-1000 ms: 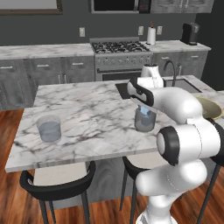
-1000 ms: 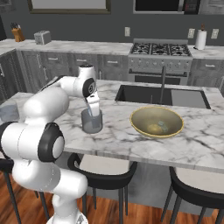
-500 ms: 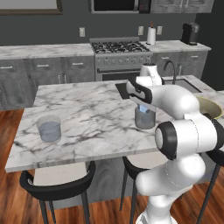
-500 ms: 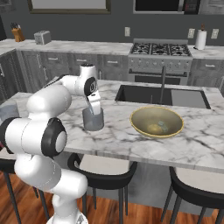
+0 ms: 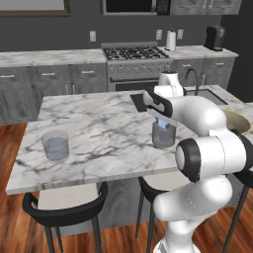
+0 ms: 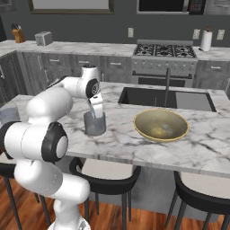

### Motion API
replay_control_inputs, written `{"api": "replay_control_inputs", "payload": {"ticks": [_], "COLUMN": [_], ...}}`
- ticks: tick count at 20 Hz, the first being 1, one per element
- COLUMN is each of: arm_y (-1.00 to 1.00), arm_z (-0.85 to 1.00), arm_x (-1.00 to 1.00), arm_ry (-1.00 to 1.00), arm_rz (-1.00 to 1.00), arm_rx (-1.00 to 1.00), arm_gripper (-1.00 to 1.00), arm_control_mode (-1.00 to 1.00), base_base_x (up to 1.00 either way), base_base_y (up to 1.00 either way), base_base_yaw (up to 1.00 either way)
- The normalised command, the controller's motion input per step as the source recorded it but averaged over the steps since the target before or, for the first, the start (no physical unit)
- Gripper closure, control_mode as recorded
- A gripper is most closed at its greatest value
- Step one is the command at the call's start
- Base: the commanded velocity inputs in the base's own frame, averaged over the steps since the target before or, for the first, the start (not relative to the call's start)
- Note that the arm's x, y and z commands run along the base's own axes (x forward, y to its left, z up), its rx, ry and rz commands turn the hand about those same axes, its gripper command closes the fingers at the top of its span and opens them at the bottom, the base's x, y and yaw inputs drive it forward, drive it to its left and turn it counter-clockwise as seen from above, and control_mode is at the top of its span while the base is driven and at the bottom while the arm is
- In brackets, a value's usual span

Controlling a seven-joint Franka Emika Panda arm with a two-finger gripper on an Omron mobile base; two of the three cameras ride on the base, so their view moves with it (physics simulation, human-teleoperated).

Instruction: There are four ice cubes in the ice bowl. Place two ice cubes in each glass of water.

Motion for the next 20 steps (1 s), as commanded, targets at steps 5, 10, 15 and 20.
{"api": "replay_control_inputs", "payload": {"ticks": [5,10,15,20], "arm_y": [0.0,0.0,0.0,0.0], "arm_z": [0.0,0.01,0.15,0.23], "arm_x": [-0.11,0.0,-0.02,-0.16], "arm_ry": [0.0,0.0,0.0,0.0], "arm_rz": [0.0,0.0,0.0,0.0], "arm_rx": [0.0,0.0,0.0,0.0], "arm_gripper": [-1.0,-1.0,-1.0,-1.0], "arm_control_mode": [-1.0,-1.0,-1.0,-1.0], "base_base_x": [0.0,0.0,0.0,0.0], "base_base_y": [0.0,0.0,0.0,0.0], "base_base_yaw": [0.0,0.0,0.0,0.0]}}
